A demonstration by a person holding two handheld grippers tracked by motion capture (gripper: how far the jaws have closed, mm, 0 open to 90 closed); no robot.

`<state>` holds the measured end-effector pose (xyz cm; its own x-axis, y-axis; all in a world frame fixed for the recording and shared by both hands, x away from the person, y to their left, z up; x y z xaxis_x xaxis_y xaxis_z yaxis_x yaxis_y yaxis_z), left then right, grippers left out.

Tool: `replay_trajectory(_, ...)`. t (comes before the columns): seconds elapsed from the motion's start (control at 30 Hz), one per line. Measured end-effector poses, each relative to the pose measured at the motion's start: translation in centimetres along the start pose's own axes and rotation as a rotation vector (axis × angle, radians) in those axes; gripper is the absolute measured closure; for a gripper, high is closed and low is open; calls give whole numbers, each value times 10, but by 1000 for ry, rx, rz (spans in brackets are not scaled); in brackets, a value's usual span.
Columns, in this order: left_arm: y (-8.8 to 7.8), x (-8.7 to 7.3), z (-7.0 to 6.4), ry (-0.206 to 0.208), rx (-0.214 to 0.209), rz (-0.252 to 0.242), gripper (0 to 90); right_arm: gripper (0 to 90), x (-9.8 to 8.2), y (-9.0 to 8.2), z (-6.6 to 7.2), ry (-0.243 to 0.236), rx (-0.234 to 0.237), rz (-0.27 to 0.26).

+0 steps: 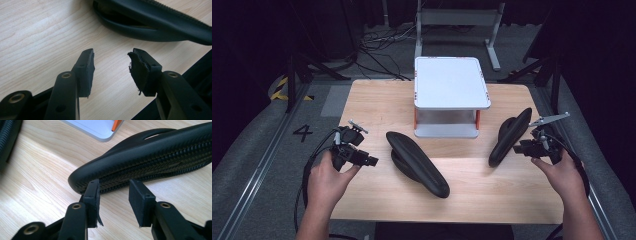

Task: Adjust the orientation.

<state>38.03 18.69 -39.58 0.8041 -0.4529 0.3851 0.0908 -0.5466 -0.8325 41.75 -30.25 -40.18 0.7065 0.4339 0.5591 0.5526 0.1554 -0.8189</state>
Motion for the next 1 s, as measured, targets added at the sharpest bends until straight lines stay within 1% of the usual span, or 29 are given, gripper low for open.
replay_trajectory(0.07, -1, 1, -1, 4, -29, -21, 534, 597, 0, 0, 2, -2, 6, -4)
replay_trajectory(0.1, -2, 2, -1, 5, -38, -34, 517, 585, 0, 0, 4, -6, 13, -2)
replay_trajectory(0.17, -3, 3, -1, 5, -30, -48, 491, 570, 0, 2, 9, -10, 21, -9)
replay_trajectory(0.23, -3, 4, -2, 22, -27, -44, 487, 547, 1, 4, 14, -21, 28, -15)
replay_trajectory(0.33, -1, 5, -3, 33, -11, -32, 478, 513, 1, 6, 19, -45, 23, -14)
replay_trajectory(0.47, 2, 6, -3, 33, 3, -24, 497, 494, 1, 8, 29, -67, 32, -17)
replay_trajectory(0.57, 3, 5, -5, 53, 13, -15, 520, 483, 3, 8, 33, -73, 39, -17)
replay_trajectory(0.6, 3, 4, -6, 64, 25, -17, 525, 481, 3, 9, 34, -74, 42, -17)
replay_trajectory(0.67, 2, 4, -6, 70, 31, -18, 525, 478, 4, 10, 36, -78, 46, -20)
replay_trajectory(0.7, 3, 3, -8, 76, 32, -23, 545, 469, 5, 12, 38, -86, 53, -18)
replay_trajectory(0.8, 5, 3, -10, 82, 31, -28, 552, 464, 7, 14, 42, -95, 58, -26)
replay_trajectory(0.87, 9, 3, -14, 96, 28, -26, 598, 461, 8, 15, 46, -112, 66, -28)
replay_trajectory(0.9, 14, 3, -16, 109, 18, -11, 634, 461, 9, 14, 47, -115, 68, -29)
replay_trajectory(0.97, 24, 4, -19, 136, 21, 22, 702, 461, 10, 14, 49, -115, 76, -36)
replay_trajectory(1.0, 29, 4, -19, 139, 25, 39, 743, 461, 10, 14, 48, -117, 77, -36)
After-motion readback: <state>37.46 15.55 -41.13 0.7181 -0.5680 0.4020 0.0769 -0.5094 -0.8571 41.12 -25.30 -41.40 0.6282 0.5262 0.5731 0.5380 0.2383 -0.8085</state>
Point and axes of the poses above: each handheld gripper's, and its own axes: y roughly forward along the jaws, x roughly out of its top, z roughly to its left, the point moved 6 cm from there along y, roughly forward along the jaws, and after that the axes turned 11 degrees about -x, right-handed, at the moved point
